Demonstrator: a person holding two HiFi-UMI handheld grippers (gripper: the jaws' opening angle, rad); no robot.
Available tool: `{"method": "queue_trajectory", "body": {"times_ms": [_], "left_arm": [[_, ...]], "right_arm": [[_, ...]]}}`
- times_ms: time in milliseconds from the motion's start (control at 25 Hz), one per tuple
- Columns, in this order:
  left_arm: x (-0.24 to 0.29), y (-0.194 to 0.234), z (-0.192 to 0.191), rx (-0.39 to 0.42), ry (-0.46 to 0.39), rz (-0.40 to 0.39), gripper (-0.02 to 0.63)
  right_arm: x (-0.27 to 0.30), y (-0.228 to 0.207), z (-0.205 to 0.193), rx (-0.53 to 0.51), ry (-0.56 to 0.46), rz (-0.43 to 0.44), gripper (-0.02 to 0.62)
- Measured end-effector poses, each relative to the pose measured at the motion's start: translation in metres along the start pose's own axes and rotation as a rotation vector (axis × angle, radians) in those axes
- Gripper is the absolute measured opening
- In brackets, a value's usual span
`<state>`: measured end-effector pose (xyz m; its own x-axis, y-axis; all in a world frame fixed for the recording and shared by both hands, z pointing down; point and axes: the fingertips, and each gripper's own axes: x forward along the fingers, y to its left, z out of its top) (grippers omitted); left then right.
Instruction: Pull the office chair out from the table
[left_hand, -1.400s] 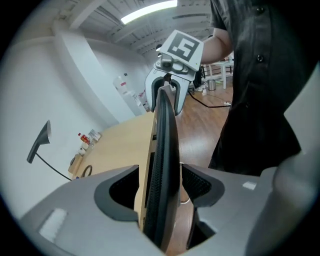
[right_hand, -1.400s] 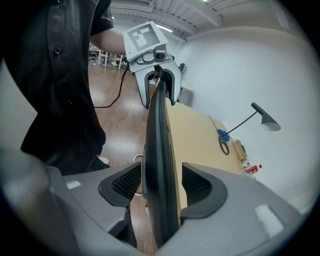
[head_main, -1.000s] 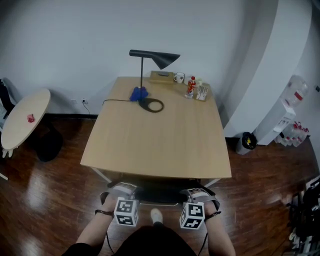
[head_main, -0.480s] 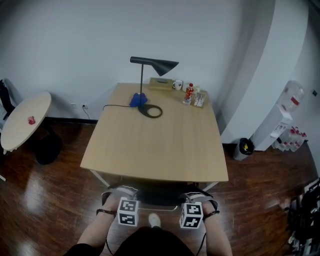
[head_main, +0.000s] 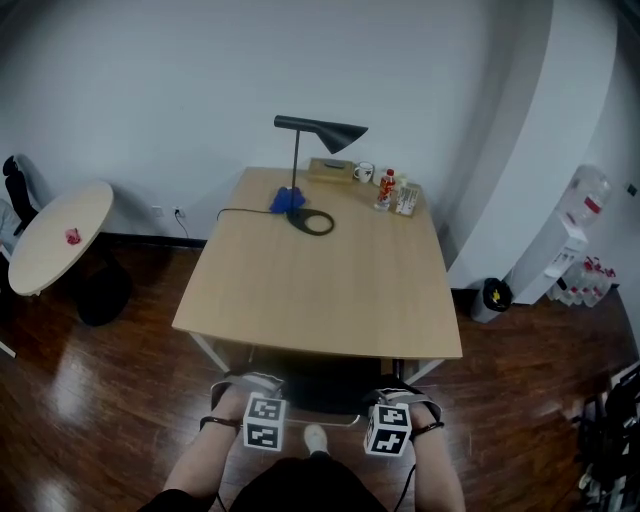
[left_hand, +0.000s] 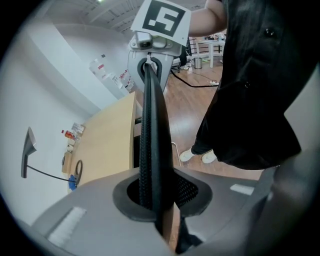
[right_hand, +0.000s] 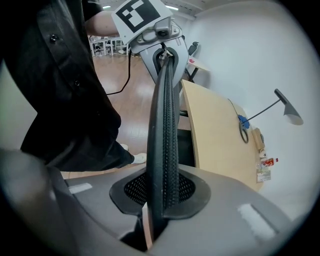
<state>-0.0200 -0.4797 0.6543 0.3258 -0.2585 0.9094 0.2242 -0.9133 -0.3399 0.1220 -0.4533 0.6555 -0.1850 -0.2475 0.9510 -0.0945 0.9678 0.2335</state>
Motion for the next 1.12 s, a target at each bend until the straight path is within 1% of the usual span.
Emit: {"method": "queue_trajectory", "body": {"times_ms": [160, 480, 640, 1120], "left_arm": [[-0.007, -0.017, 0.003, 0.01, -0.008, 0.005, 0.057], [-0.021, -0.056, 0.012, 0.001, -0.013, -0.01, 0.057], [-0.029, -0.075, 0.012, 0.006, -0.008, -0.014, 0.057], [-0.042, -0.127, 0.029, 0.005, -0.011, -0.009, 0.058]], "right_arm": [[-0.004, 0.018, 0.002, 0.014, -0.001, 0.0, 0.074], [-0.015, 0.058, 0.005, 0.026, 0.006, 0.013, 0.075], [-0.019, 0.077, 0.011, 0.035, 0.009, 0.004, 0.075], [-0.031, 0.131, 0.009, 0.04, 0.015, 0.006, 0.075]]}}
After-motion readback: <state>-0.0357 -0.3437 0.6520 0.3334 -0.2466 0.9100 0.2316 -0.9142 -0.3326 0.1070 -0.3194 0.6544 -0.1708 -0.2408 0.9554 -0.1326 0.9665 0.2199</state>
